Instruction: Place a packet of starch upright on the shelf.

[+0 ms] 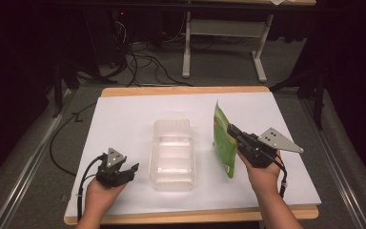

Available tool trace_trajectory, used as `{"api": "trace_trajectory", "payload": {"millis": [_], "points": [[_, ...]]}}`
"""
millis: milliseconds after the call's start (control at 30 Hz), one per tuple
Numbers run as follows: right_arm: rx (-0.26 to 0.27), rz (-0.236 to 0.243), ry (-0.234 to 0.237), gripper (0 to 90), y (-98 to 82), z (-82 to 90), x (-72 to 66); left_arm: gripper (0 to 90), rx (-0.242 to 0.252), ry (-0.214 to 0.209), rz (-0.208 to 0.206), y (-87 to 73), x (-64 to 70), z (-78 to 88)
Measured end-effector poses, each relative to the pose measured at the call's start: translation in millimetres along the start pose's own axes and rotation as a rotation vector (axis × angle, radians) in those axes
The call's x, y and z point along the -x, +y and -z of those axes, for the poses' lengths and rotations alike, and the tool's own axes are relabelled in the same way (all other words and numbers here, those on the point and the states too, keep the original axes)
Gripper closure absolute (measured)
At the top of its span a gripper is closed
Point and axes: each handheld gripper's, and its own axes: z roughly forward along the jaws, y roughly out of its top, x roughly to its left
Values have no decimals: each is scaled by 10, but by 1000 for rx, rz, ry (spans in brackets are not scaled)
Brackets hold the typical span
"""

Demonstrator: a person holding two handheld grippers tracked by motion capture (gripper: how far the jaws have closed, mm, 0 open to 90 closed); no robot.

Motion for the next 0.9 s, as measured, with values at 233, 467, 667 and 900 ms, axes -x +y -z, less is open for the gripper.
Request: {"api": "trace_trajectory", "payload": {"millis": [233,467,667,900], "points": [[-16,16,9,891,-43,-78,-66,449,-2,1,-14,-1,18,2],[-37,25,19,852,-138,29,-123,448,-7,-3,-20,-4,32,-9],[-51,27,7,823,-193,117,-159,447,-10,-3,-20,-5,36,-9],[-71,22,22,777,-265,89,-188,445,-11,-7,-22,-8,36,-4]]}}
